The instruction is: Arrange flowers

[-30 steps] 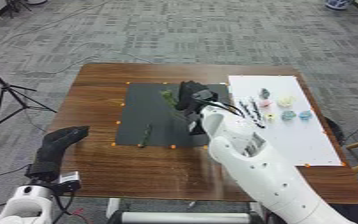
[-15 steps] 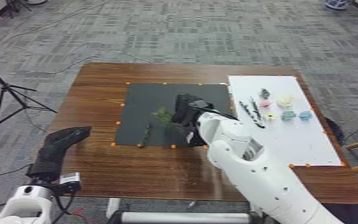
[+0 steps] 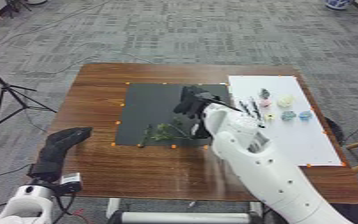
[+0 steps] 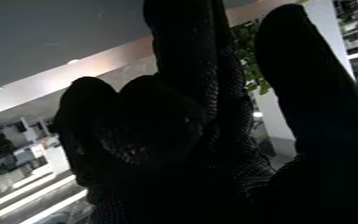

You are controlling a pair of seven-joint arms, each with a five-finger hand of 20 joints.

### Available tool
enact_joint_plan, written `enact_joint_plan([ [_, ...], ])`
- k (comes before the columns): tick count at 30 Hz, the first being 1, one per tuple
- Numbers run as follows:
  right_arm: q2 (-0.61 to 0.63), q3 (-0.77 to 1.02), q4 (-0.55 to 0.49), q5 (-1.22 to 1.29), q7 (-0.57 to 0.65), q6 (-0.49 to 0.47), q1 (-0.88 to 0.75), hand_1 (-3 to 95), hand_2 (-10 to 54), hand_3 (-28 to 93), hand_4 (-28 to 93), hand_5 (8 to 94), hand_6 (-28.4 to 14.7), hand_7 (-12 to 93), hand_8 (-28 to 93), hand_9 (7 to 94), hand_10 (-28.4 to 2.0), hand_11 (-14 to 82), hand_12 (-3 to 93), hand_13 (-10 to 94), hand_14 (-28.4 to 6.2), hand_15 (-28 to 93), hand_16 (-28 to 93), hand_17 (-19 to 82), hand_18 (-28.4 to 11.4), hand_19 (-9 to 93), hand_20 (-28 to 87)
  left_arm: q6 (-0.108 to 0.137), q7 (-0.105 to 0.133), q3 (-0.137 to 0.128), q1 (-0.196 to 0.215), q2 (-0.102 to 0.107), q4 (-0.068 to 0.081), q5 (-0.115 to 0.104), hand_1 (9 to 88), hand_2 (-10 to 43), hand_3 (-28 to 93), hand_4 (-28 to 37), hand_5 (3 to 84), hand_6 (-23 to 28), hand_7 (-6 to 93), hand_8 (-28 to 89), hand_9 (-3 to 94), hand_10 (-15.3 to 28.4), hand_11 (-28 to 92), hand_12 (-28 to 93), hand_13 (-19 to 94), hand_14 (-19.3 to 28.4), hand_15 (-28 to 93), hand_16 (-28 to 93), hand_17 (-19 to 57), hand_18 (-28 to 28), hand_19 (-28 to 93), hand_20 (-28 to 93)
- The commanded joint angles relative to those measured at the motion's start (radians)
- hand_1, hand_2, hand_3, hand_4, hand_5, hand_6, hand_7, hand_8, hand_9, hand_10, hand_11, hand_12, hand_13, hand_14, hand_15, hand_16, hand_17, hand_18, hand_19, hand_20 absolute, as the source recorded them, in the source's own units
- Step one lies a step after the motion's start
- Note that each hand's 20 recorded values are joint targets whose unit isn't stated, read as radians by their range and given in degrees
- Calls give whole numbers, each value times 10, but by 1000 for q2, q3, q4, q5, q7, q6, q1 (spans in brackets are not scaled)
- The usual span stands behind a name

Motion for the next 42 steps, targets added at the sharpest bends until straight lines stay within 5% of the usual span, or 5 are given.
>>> enact_joint_plan([
  [1,-8,214,-53,404,-216,-287,-55,335,17,643,-100,749,-25,252,-62,902,-115,202,218,937,-34,556,301,605,-164,932,555,-13,-6,-2,9,-12,-9,4,271,-10,702,-249,511,33,188,-87,468,135,206,117,347,156,166,16,21,127,111,172],
  [14,-17,192,7,136,-568,-532,-16,215,116,646,-130,417,-50,173,-25,558,-129,68,116,894,-68,500,315,518,-200,932,464,-26,-14,18,-14,-15,1,7,271,-9,701,-249,511,33,187,-87,468,134,205,117,345,156,165,17,18,128,114,175],
  [22,-29,126,60,-277,-761,-461,28,181,121,688,-142,299,-38,185,-42,474,-124,53,84,884,-64,531,302,518,-205,932,493,-38,-8,27,-26,-14,6,6,271,-9,701,-248,510,33,188,-87,467,134,205,118,345,156,165,17,15,131,118,176],
  [27,-41,103,107,-424,-788,-498,72,171,115,693,-143,278,-32,166,-45,470,-123,54,80,875,-65,533,297,506,-209,932,483,-50,-11,38,-46,-15,16,7,270,-10,702,-248,508,33,188,-87,465,135,203,118,343,156,163,17,13,132,121,177],
  [42,-57,77,114,-463,-757,-478,124,166,102,688,-140,294,-22,155,-47,482,-122,58,82,874,-66,539,289,504,-212,932,480,-36,6,20,23,-20,-18,2,270,-9,699,-248,506,32,188,-87,462,134,203,119,342,155,163,19,8,136,129,179],
])
